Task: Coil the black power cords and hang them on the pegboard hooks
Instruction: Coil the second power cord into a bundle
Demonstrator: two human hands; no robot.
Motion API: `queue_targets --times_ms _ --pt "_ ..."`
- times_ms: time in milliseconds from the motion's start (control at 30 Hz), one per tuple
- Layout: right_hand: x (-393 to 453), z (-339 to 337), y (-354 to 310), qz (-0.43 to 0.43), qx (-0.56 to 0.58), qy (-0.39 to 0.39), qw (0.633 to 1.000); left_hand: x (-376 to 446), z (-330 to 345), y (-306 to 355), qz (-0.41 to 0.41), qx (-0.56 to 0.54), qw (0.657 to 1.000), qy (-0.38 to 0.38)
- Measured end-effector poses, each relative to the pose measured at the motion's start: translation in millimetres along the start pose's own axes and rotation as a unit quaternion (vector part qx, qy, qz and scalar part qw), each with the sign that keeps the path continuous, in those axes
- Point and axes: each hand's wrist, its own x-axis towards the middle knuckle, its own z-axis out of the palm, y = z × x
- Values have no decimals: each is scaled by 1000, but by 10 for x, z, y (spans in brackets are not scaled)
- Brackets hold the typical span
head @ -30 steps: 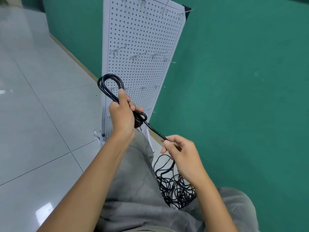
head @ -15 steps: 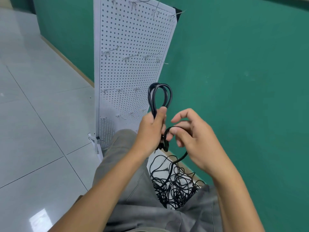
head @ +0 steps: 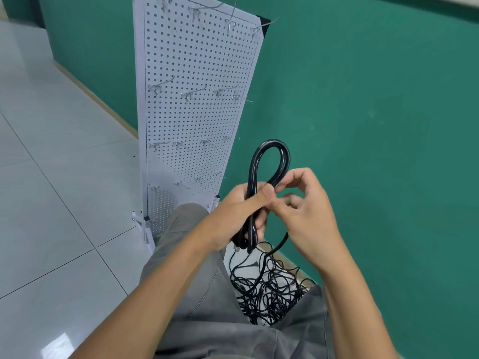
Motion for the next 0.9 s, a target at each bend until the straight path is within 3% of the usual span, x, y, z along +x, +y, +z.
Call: queue_targets --times_ms 167,367,467,633,700,833,900 --pt "7 -49 16 -10 38 -33 999 -17 -28 33 -15 -28 999 -9" --pt "-66 -183 227 46 45 -31 997 -8 -99 91 11 -89 996 -2" --pt "-136 -206 352 59 87 6 994 10 -142 75 5 -56 998 23" --pt "-143 -179 236 42 259 44 964 17 -41 27 -39 62 996 45" --pt "-96 -179 166 29 230 71 970 28 -14 -13 -45 129 990 34" --pt "-2 -171 37 -21 23 120 992 53 86 -81 -52 225 973 2" --pt "51 -181 -13 -26 -28 126 991 60 135 -93 -63 239 969 -13"
